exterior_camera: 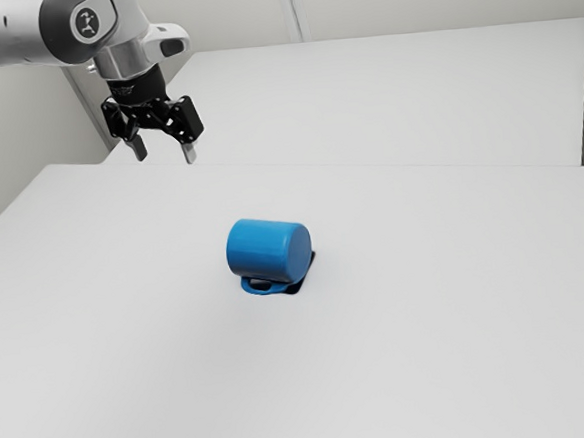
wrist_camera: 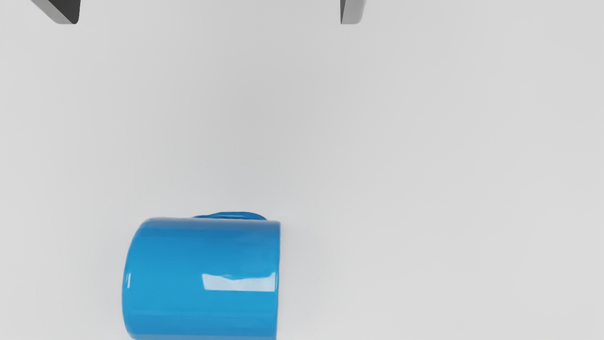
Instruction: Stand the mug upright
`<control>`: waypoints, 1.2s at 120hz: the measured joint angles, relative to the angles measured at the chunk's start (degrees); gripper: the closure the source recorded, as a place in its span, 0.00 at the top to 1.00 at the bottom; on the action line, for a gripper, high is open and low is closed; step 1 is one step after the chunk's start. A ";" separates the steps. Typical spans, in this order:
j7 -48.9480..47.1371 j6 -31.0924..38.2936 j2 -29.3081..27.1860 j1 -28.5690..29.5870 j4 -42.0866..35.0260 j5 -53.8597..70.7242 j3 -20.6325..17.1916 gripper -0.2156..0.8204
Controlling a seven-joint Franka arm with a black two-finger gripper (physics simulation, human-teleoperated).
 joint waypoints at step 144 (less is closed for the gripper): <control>14.38 10.40 13.50 13.82 -5.32 -21.72 0.00 0.79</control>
